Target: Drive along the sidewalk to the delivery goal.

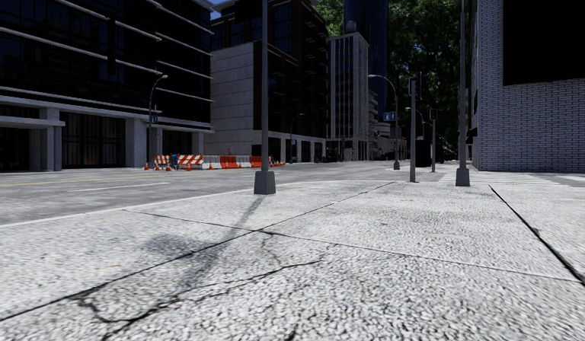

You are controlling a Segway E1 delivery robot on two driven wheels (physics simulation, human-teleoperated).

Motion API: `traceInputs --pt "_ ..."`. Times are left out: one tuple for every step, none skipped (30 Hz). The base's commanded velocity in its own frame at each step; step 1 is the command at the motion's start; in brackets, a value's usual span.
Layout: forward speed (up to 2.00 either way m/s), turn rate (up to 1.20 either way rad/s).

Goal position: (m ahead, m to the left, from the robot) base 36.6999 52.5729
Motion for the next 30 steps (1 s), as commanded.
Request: traceInputs --pt "0.00 0.00" --pt "0.00 0.00" --pt "0.00 0.00" --pt "0.00 0.00" --pt "0.00 0.00" --pt "0.00 0.00" --pt "0.00 0.00" --pt "0.00 0.00" --pt "0.00 0.00" --pt "0.00 0.00" --pt "0.00 0.00" --pt "0.00 0.00" --pt "0.00 0.00" --pt "0.00 0.00" --pt "0.00 0.00" --pt "0.00 0.00" --pt "0.00 0.00" --pt "0.00 0.00" --pt "0.00 0.00" --pt "0.00 0.00" --pt "0.00 0.00" --pt "0.00 0.00" --pt "0.00 0.00" --pt "0.00 0.00" --pt "0.00 0.00" --pt "0.00 0.00" --pt "0.00 0.00" --pt "0.00 0.00" --pt "0.00 0.00" --pt "0.00 0.00"
